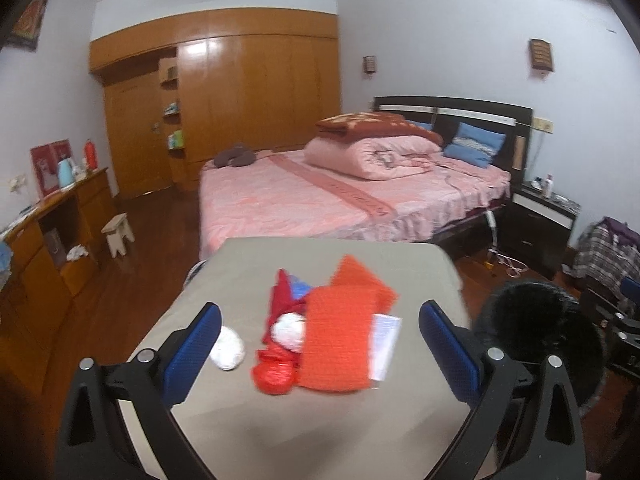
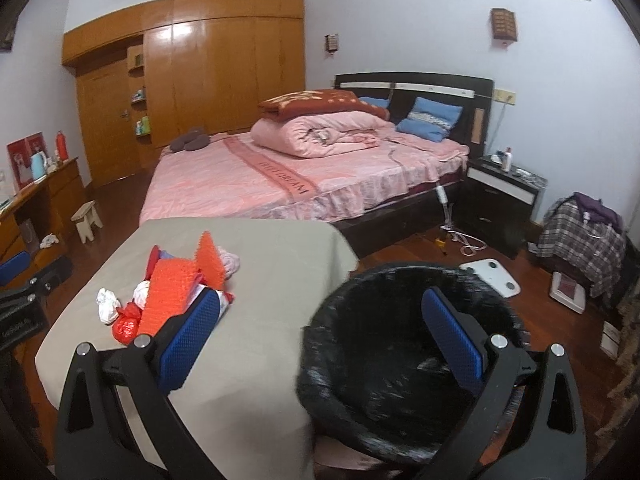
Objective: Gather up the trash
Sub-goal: 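Grasp the orange mesh scrubber with the right tool while the left tool approaches the white tissue, then grasp the small white tissue with the left tool while the right tool lifts the scrubber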
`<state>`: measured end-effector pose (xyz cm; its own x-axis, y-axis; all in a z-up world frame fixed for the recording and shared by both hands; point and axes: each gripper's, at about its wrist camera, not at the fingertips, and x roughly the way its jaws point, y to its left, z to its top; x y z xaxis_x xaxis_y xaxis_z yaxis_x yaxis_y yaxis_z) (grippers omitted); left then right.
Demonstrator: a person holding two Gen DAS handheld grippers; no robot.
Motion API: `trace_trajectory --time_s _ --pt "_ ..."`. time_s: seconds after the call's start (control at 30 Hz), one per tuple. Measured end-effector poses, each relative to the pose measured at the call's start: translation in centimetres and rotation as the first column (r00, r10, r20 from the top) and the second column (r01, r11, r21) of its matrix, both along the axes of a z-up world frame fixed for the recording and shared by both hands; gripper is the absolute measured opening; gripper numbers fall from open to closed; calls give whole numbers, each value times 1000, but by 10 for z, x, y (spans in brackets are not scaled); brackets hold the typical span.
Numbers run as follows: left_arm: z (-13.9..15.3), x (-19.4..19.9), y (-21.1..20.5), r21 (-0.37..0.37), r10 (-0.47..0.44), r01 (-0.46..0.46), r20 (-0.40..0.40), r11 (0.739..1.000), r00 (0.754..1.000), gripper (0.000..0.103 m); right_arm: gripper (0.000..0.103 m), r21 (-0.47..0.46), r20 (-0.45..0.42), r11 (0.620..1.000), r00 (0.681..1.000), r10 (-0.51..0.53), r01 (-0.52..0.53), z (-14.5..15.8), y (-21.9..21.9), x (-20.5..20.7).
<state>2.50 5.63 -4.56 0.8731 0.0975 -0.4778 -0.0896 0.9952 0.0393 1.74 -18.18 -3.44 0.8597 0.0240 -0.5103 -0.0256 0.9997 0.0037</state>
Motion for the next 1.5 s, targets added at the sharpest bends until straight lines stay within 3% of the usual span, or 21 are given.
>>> trace_trajectory --time_s 0.27,0.67,0.8,0.93,1.03,1.17,1.27,1.43,1.5 --pt "-43 25 66 -18 91 -92 -60 996 994 97 98 42 -70 994 992 103 -100 -49 53 48" --pt "-78 45 104 37 161 -158 -82 987 984 96 97 28 -155 970 958 243 -242 -91 132 99" --pt "-83 50 115 35 173 -171 -87 985 981 94 81 24 -188 961 943 273 -274 -102 147 115" --pt "-88 59 122 44 181 -177 -94 983 979 91 72 37 -227 949 922 314 -314 -113 163 127" --pt "-94 68 125 49 186 -181 -106 982 977 88 57 74 -260 936 900 350 -343 -121 167 132" --pt "-108 82 130 61 194 -187 -132 980 972 81 29 122 -286 916 870 401 -382 -123 172 133" --pt "-120 92 137 49 199 -194 -161 980 967 74 20 134 -288 906 859 424 -402 -121 174 133" --pt "-138 108 144 28 186 -184 -234 982 954 63 15 139 -278 895 851 446 -424 -111 171 131" --pt "-144 114 145 16 174 -176 -261 984 950 53 14 135 -266 889 848 458 -438 -106 172 129"
